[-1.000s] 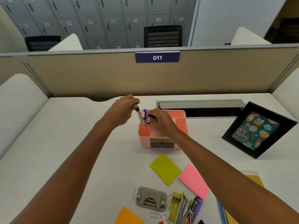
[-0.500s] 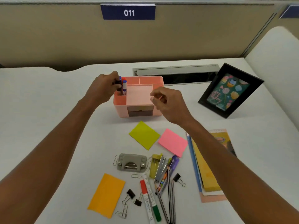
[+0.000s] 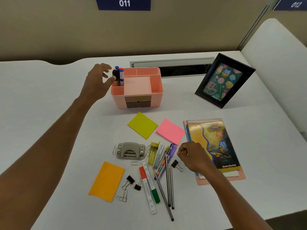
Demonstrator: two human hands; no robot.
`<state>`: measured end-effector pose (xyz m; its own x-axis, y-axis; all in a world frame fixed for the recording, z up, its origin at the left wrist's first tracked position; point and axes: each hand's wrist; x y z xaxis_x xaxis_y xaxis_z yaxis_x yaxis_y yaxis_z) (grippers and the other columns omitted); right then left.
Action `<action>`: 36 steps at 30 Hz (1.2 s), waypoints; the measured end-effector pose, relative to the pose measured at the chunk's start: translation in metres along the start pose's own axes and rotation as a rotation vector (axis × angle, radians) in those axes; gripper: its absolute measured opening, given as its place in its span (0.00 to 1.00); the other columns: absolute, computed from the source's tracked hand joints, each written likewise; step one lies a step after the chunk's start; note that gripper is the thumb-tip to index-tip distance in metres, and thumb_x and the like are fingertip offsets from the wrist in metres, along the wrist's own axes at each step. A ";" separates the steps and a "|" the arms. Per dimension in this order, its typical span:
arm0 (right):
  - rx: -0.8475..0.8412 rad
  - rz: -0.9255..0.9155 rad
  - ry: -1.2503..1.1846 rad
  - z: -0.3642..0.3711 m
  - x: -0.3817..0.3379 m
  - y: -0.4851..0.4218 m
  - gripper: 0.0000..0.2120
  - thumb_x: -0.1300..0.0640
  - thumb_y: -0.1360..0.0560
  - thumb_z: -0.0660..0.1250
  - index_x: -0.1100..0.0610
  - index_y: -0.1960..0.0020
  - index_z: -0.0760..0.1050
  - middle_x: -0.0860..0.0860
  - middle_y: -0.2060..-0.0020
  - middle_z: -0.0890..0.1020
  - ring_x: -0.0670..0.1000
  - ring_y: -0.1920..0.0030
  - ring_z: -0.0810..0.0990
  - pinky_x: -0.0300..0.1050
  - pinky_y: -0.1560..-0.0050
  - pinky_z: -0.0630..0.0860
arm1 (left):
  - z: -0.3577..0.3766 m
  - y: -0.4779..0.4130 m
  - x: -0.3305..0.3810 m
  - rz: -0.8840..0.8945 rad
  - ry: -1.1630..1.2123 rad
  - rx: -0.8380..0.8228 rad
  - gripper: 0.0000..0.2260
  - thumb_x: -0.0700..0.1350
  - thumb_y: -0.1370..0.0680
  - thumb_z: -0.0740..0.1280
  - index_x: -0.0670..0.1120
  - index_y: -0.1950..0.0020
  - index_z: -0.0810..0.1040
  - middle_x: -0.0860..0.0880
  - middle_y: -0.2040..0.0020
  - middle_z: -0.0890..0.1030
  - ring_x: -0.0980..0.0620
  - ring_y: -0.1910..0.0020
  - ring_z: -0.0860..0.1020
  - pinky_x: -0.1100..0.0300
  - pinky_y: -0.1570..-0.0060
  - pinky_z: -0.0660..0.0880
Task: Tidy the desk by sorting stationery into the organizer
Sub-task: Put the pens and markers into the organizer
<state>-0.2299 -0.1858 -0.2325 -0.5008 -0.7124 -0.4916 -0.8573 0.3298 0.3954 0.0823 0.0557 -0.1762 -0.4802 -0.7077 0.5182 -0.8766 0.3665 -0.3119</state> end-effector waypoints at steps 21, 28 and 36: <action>-0.237 -0.183 0.273 0.066 -0.070 0.078 0.08 0.51 0.24 0.68 0.55 0.51 0.77 0.50 0.59 0.78 0.50 0.57 0.81 0.42 0.55 0.78 | 0.027 0.327 0.092 -0.230 0.191 -0.302 0.03 0.45 0.26 0.68 0.52 0.54 0.76 0.57 0.59 0.73 0.58 0.60 0.72 0.63 0.61 0.69; -0.150 -0.161 0.373 0.080 -0.070 0.092 0.10 0.52 0.22 0.64 0.55 0.43 0.74 0.53 0.47 0.79 0.53 0.48 0.79 0.43 0.51 0.74 | 0.049 0.302 0.089 -0.210 -0.061 -0.304 0.14 0.53 0.22 0.61 0.49 0.39 0.74 0.51 0.46 0.74 0.51 0.46 0.70 0.60 0.46 0.66; -0.045 -0.060 0.225 0.037 -0.076 0.093 0.14 0.48 0.24 0.64 0.50 0.65 0.65 0.46 0.66 0.71 0.45 0.66 0.71 0.36 0.67 0.68 | 0.059 0.301 0.094 -0.206 -0.245 -0.379 0.18 0.61 0.24 0.58 0.51 0.41 0.73 0.52 0.44 0.73 0.49 0.43 0.70 0.55 0.43 0.65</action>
<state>-0.2762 -0.0776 -0.1873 -0.4053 -0.8518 -0.3318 -0.8760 0.2582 0.4073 -0.2247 0.0642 -0.2683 -0.3140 -0.8932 0.3217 -0.9241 0.3653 0.1123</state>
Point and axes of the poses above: each hand's wrist, its own y-axis away from the middle knuckle, its own z-axis out of the palm, x = y × z
